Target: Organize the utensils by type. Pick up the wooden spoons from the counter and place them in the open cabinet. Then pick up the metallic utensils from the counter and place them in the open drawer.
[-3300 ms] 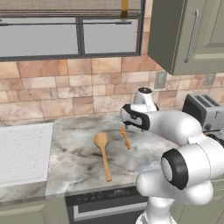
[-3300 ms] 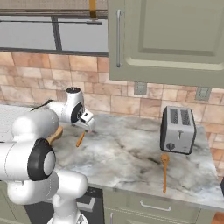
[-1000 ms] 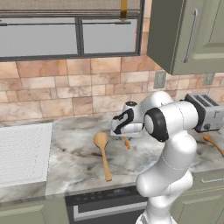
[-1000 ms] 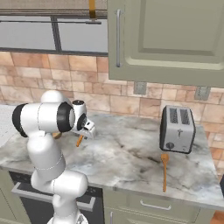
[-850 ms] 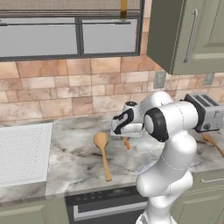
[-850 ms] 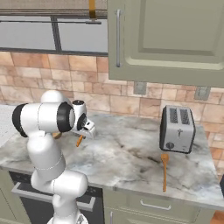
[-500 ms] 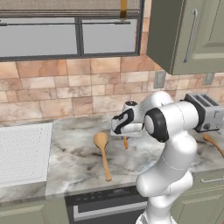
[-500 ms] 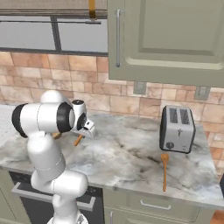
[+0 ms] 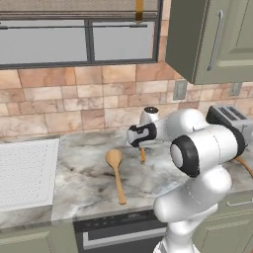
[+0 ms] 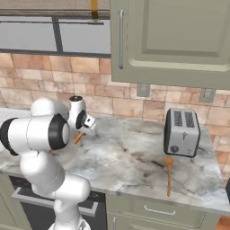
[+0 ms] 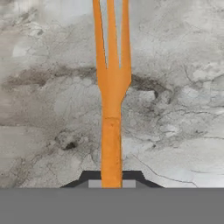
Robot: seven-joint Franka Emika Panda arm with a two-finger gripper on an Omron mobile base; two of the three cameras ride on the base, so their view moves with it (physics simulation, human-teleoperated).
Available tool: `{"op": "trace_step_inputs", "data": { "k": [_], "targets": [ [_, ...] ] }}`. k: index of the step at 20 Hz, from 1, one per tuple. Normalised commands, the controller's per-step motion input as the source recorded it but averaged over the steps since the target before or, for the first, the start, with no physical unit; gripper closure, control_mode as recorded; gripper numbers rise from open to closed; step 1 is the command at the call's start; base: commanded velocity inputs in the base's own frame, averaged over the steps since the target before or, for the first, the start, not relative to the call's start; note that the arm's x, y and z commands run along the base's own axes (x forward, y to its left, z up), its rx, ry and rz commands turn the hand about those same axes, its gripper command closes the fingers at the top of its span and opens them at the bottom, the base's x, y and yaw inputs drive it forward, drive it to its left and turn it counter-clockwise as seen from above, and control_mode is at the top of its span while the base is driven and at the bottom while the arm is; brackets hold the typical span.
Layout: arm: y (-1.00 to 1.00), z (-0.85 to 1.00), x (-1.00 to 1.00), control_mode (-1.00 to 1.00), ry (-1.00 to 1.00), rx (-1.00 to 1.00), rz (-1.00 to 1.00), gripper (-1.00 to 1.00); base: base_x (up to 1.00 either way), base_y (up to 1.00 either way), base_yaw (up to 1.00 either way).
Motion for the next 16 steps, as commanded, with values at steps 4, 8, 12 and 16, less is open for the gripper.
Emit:
{"op": "trace_step_inputs", "data": {
  "k": [4,8,12,16],
  "targets": [
    [-0.07,0.76,-0.35,-1.00,-0.11,0.00,0.01,1.00,0.00,0.00,0.00],
    [-0.01,0.82,-0.34,-1.00,-0.12,0.00,0.05,1.00,0.00,0.00,0.00],
    [0.00,0.77,-0.42,-1.00,-0.15,-0.03,0.08,1.00,0.00,0.00,0.00],
    [-0.01,0.81,-0.53,-1.00,-0.17,-0.02,0.09,1.00,0.00,0.00,0.00]
  ]
}}
